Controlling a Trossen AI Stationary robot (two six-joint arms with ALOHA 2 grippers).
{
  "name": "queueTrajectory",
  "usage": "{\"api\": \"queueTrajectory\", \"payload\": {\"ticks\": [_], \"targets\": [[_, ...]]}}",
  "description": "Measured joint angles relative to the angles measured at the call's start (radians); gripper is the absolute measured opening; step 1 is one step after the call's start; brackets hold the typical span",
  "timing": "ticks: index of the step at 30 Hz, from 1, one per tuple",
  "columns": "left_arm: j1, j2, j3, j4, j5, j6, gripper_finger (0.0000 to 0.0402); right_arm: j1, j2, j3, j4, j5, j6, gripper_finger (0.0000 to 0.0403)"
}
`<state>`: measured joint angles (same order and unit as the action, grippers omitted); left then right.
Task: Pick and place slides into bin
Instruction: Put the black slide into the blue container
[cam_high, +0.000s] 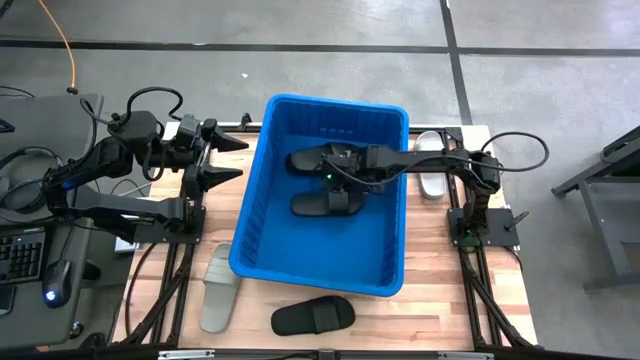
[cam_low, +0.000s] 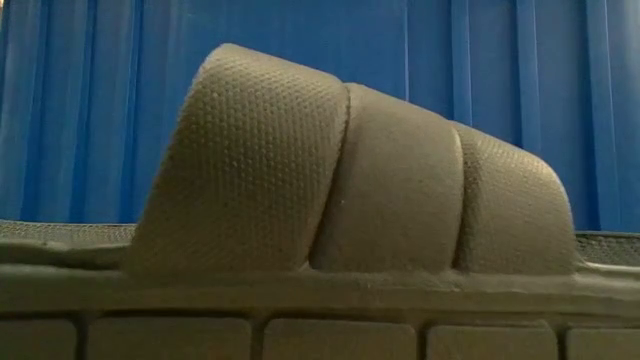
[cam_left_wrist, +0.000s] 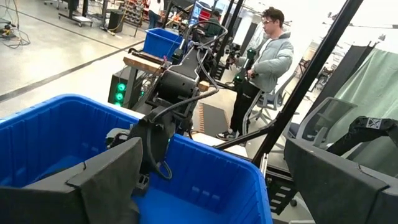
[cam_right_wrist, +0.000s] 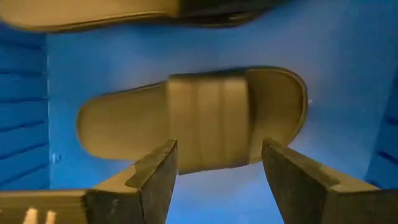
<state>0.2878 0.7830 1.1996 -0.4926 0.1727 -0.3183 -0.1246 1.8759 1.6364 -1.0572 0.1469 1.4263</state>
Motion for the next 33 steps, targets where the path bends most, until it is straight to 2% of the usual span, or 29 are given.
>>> {"api": "queueTrajectory", "payload": {"ticks": [3,8,15,19,24,28,33], "targets": [[0.000,0.000,0.000,-0.015,0.002,0.000,0.0379,0.008,-0.002,0.047,-0.025,0.023,-0.045,0.0223],[0.000,0.000,0.000,-0.042,0.002,0.000,0.0379,0.051,-0.003,0.163,-0.120,0.125,-0.081,0.0223],[0.000,0.000,0.000,-0.066,0.000,0.017,0.0379,0.131,-0.004,0.340,-0.273,0.150,-0.123,0.0223],[0.000,0.000,0.000,-0.065,0.002,0.034,0.0379,0.212,-0.004,0.425,-0.308,0.163,-0.143,0.0223],[0.000,0.000,0.000,-0.065,0.052,0.027,0.0379,0.331,-0.004,0.510,-0.348,0.115,-0.126,0.0223],[0.000,0.000,0.000,-0.079,0.064,0.029,0.0379,0.458,-0.004,0.558,-0.351,0.176,-0.117,0.0223],[0.000,0.000,0.000,-0.116,0.062,0.038,0.0379,0.597,-0.004,0.581,-0.365,0.194,0.032,0.0223]]}}
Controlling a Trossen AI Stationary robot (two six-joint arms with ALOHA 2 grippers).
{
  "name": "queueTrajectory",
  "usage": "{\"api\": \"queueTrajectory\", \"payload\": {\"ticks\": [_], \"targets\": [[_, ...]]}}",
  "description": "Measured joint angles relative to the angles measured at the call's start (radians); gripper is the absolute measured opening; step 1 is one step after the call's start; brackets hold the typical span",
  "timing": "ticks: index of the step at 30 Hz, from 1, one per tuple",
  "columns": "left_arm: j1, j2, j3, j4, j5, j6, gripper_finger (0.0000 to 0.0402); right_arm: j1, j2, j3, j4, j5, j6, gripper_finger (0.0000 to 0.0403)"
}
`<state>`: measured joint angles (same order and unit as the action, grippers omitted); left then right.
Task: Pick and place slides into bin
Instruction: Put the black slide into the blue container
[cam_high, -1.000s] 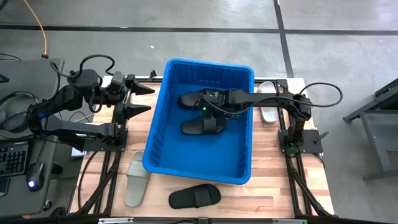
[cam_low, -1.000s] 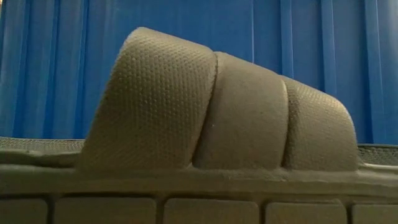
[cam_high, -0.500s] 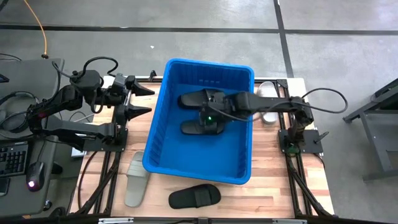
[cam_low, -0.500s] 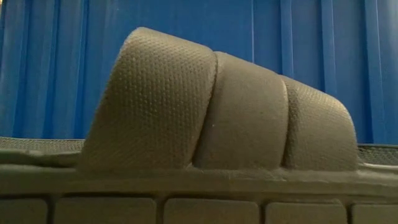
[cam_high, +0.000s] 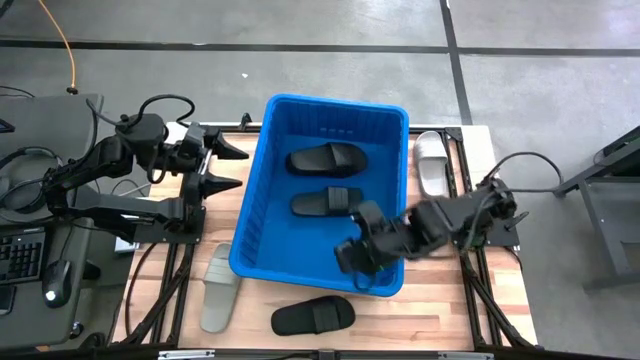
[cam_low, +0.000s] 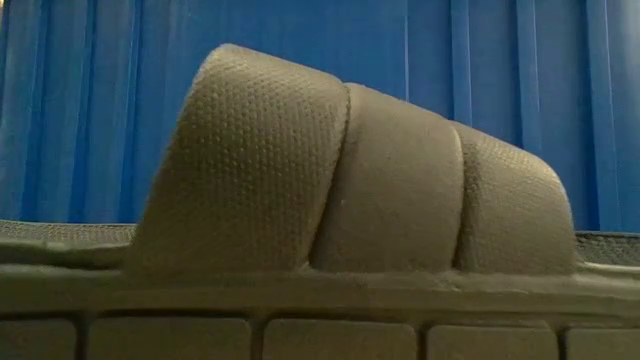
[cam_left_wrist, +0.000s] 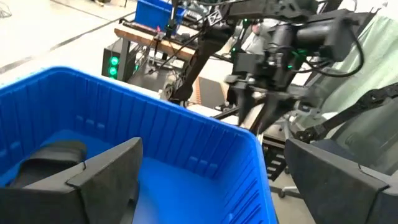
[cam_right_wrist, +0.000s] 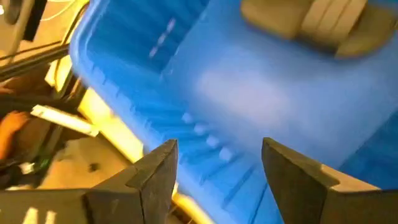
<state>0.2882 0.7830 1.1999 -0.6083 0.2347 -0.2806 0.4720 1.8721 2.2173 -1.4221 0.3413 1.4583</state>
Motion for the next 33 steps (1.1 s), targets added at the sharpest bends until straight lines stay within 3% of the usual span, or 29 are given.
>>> {"api": "queueTrajectory", "payload": {"ticks": [4,12,15,24,33], "targets": [[0.000,0.000,0.000,-0.012,-0.005,0.000,0.0379,0.106,0.000,-0.013,0.087,-0.009,0.145,0.0223],[0.000,0.000,0.000,-0.018,-0.007,0.023,0.0379,0.295,0.000,-0.014,0.131,0.157,0.476,0.0223],[0.000,0.000,0.000,-0.018,-0.023,0.045,0.0379,0.343,0.013,-0.014,0.139,0.149,0.554,0.0223],[0.000,0.006,0.000,-0.026,-0.025,0.067,0.0379,0.417,0.147,-0.015,0.130,0.087,0.738,0.0223],[0.000,0.007,0.000,-0.026,-0.025,0.060,0.0379,0.398,0.305,-0.016,0.146,0.068,0.704,0.0223]]}}
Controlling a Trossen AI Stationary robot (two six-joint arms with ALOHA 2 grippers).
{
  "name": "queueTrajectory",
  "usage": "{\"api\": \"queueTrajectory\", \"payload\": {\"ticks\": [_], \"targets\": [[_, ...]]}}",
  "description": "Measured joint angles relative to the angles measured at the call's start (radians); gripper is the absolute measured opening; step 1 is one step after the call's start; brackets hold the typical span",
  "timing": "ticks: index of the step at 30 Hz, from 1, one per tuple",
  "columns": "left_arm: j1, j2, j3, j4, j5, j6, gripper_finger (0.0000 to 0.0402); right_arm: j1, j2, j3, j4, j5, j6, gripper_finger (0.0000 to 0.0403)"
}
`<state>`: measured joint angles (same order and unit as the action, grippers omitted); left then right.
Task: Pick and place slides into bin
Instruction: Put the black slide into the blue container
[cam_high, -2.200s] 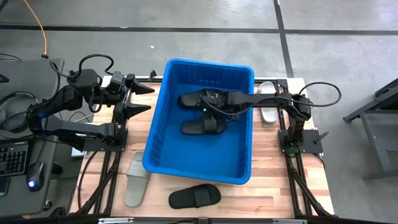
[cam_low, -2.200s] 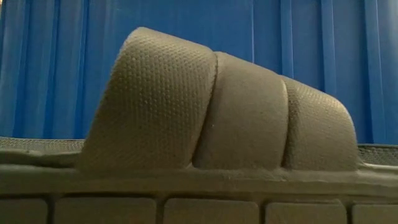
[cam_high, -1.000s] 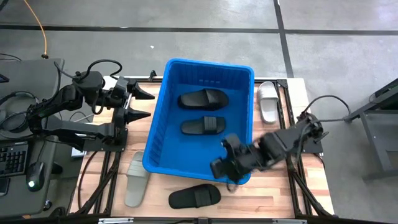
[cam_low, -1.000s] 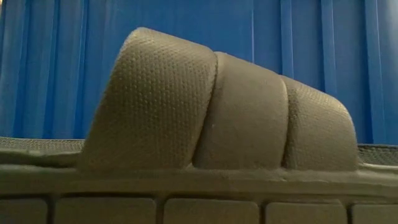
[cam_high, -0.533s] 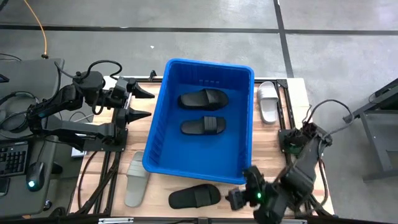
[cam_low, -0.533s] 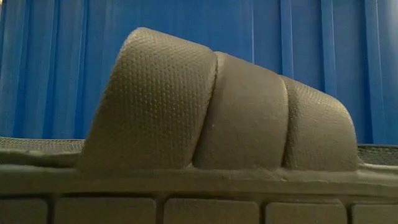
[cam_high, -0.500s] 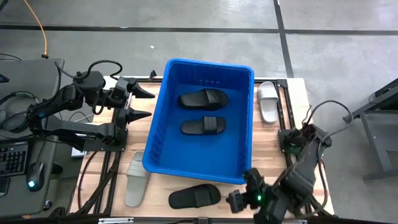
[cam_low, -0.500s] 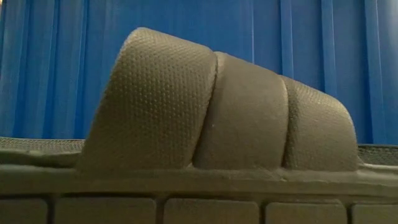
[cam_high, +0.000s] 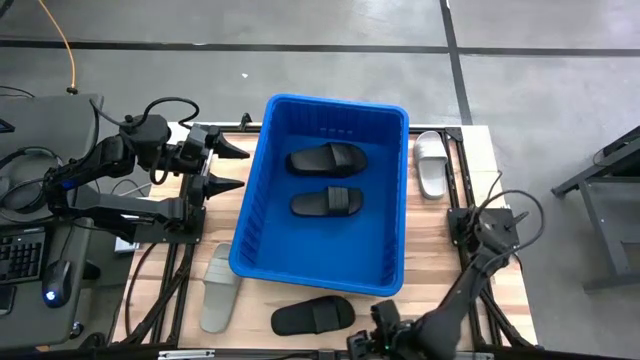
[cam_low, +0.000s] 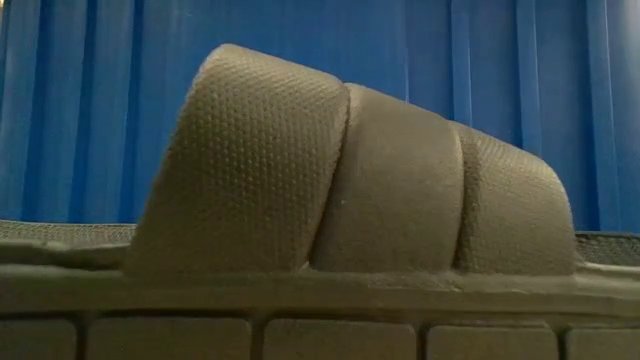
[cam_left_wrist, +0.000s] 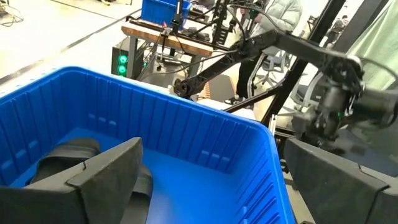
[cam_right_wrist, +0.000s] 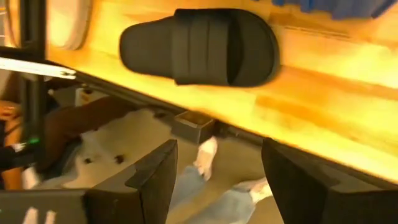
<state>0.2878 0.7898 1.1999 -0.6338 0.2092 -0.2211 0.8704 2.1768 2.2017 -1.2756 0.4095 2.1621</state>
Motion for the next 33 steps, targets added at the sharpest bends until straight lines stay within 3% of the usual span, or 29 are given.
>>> {"api": "queueTrajectory", "payload": {"ticks": [8,18,24,33], "targets": [[0.000,0.000,0.000,-0.007,0.000,-0.020,0.0379,-0.020,0.119,0.000,0.147,-0.021,0.030,0.0222],[0.000,0.000,0.000,-0.006,0.008,-0.038,0.0379,-0.043,0.234,0.000,0.245,0.056,0.023,0.0221],[0.000,0.000,0.000,-0.006,0.020,-0.047,0.0379,-0.034,0.253,-0.016,0.273,0.172,0.081,0.0204],[0.000,0.000,0.000,-0.006,0.027,-0.049,0.0379,-0.006,0.253,-0.024,0.208,0.154,0.132,0.0193]]}}
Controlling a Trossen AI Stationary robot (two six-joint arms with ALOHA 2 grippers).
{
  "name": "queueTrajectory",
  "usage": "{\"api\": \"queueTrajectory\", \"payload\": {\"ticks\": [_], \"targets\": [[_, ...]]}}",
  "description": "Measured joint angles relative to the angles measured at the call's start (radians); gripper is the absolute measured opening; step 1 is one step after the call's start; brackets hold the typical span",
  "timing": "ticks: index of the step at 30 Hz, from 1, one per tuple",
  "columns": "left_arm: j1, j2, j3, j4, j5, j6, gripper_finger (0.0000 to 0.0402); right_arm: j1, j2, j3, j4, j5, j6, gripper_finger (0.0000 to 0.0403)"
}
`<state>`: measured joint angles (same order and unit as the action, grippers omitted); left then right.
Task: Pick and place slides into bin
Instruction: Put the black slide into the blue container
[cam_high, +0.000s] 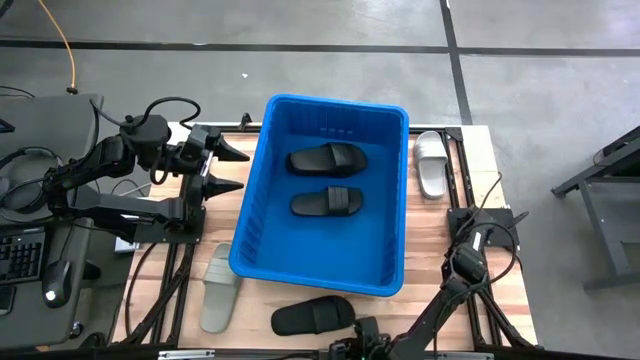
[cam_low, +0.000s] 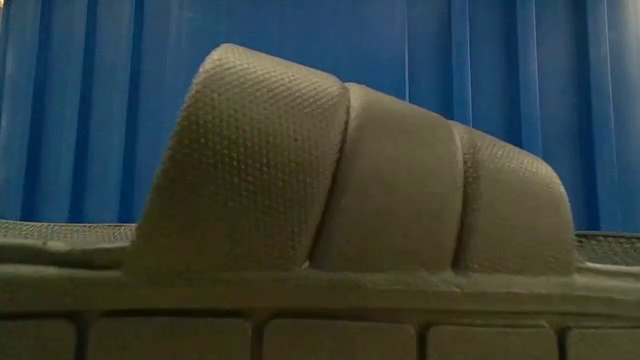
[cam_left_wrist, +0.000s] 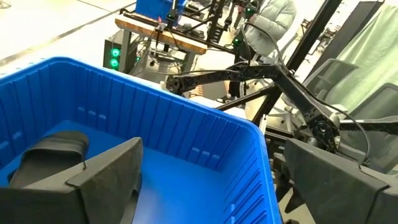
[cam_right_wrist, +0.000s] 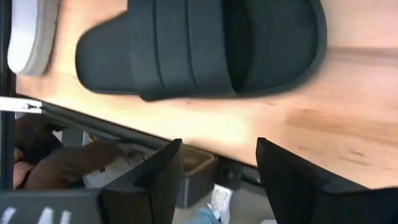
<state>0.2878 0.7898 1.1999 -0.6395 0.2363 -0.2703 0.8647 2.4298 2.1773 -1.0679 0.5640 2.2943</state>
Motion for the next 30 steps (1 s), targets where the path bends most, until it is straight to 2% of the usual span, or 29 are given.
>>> {"api": "queueTrajectory", "payload": {"ticks": [5,9,13,18,22,23,26,30], "targets": [[0.000,0.000,0.000,0.001,0.000,-0.001,0.0379,0.005,0.001,0.000,-0.032,0.001,0.021,0.0193],[0.000,0.000,0.000,0.001,0.000,-0.015,0.0379,0.001,0.000,0.001,0.020,-0.023,-0.023,0.0193],[0.000,0.000,0.000,0.001,0.000,-0.026,0.0379,-0.003,-0.004,0.056,0.030,-0.015,-0.075,0.0193],[0.000,0.000,0.000,0.001,0.000,-0.026,0.0379,-0.002,-0.004,0.144,-0.076,-0.004,-0.074,0.0193],[0.000,0.000,0.000,0.002,-0.001,-0.026,0.0379,-0.001,-0.005,0.157,-0.050,0.073,-0.073,0.0193],[0.000,0.000,0.000,0.002,-0.004,-0.026,0.0379,-0.004,-0.005,0.157,-0.053,0.065,-0.075,0.0193],[0.000,0.000,0.000,0.002,-0.009,-0.025,0.0379,-0.016,-0.005,0.157,-0.054,-0.053,-0.075,0.0193],[0.000,0.000,0.000,0.002,-0.009,-0.026,0.0379,-0.005,-0.033,0.157,-0.117,-0.004,-0.077,0.0193]]}}
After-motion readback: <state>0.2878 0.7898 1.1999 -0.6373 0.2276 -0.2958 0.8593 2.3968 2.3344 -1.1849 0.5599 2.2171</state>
